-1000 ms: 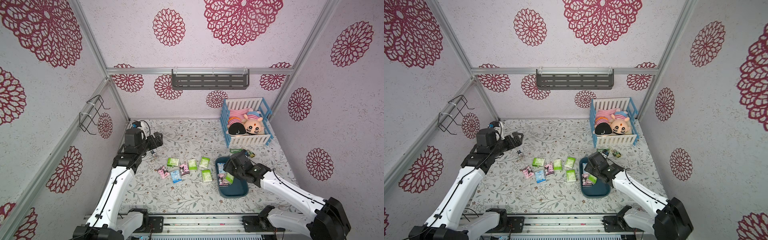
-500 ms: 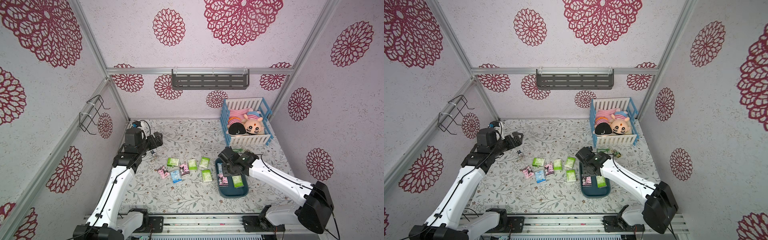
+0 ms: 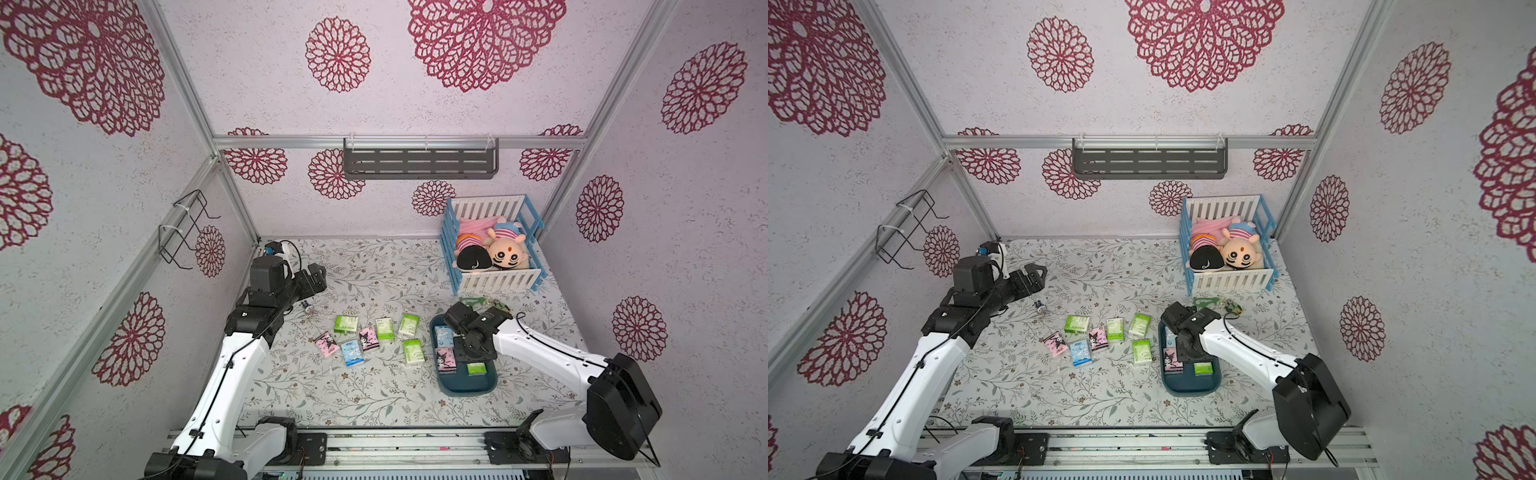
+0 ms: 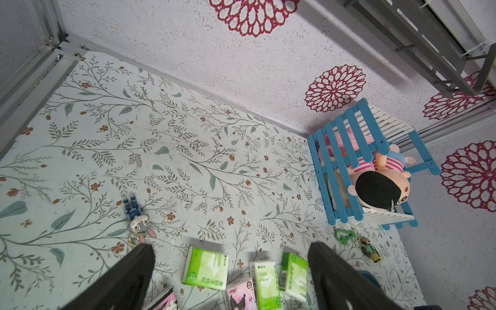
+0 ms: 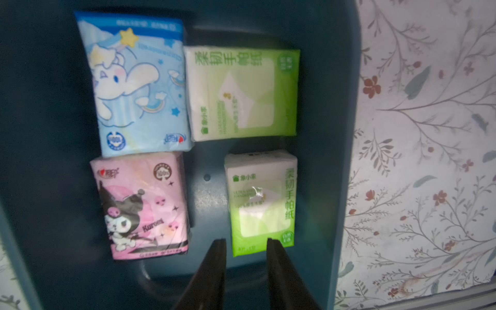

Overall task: Put the pocket tissues into the storage box
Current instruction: Place the pocket tissues in the storage box, then pick up the pocket tissues from the storage box.

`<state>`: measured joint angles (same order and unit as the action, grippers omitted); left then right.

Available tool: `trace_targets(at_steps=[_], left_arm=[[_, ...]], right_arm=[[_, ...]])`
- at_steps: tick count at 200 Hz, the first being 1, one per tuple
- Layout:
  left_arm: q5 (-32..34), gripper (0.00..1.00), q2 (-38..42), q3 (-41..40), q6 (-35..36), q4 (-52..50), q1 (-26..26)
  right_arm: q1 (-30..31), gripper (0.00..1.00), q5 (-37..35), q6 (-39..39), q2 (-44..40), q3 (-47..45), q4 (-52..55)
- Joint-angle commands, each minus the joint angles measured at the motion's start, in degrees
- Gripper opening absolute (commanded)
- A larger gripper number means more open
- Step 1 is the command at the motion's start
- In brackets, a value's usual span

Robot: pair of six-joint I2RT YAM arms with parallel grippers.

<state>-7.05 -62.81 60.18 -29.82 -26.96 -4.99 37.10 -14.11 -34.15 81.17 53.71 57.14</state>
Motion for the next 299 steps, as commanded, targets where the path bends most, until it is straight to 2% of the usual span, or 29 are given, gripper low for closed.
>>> trace_targets(at_steps=[1, 91, 119, 152, 188, 208, 236, 261, 299], left_arm=[[0.45, 0.97, 1.18, 1.43, 0.58, -0.20, -0.45], [0.98, 0.97, 1.18, 1.77, 0.93, -0.83, -0.45], [1.22, 0.97, 1.27, 2.13, 1.31, -1.31, -0.44], [1.64, 0.97, 1.28, 3.00, 2.03, -1.95, -0.45], [1.59, 0.97, 1.10, 3.95, 2.17, -2.04, -0.46], [1.43, 0.97, 0.90, 4.37, 2.13, -2.05, -0.43], [1.47, 0.97, 0.82, 4.77, 2.22, -2.04, -0.46], [1.58, 0.97, 1.15, 4.77, 2.07, -2.21, -0.43], [2.15, 0.97, 1.78, 4.31, 2.57, -2.78, -0.46]], right_arm=[[-0.49, 0.32, -0.75, -0.69, 0.19, -1.01, -4.47], [-0.63, 0.35, -2.27, -0.30, 4.33, -6.18, -11.08], [-0.48, 0.24, -2.35, -0.30, 5.41, -7.36, -12.66], [-0.37, 0.00, -2.15, 0.27, 4.78, -8.36, -13.46], [-0.15, 0.00, -1.07, 3.53, 0.32, -6.19, -11.80], [0.66, 0.00, -0.71, 8.62, -3.41, -2.88, -9.88], [2.20, 0.00, 3.99, 14.72, -6.57, 1.86, -8.70], [5.07, 0.00, 2.71, 17.71, -5.65, 5.46, -7.33], [6.58, 0.00, 1.72, 21.28, -1.91, 4.92, -10.49]])
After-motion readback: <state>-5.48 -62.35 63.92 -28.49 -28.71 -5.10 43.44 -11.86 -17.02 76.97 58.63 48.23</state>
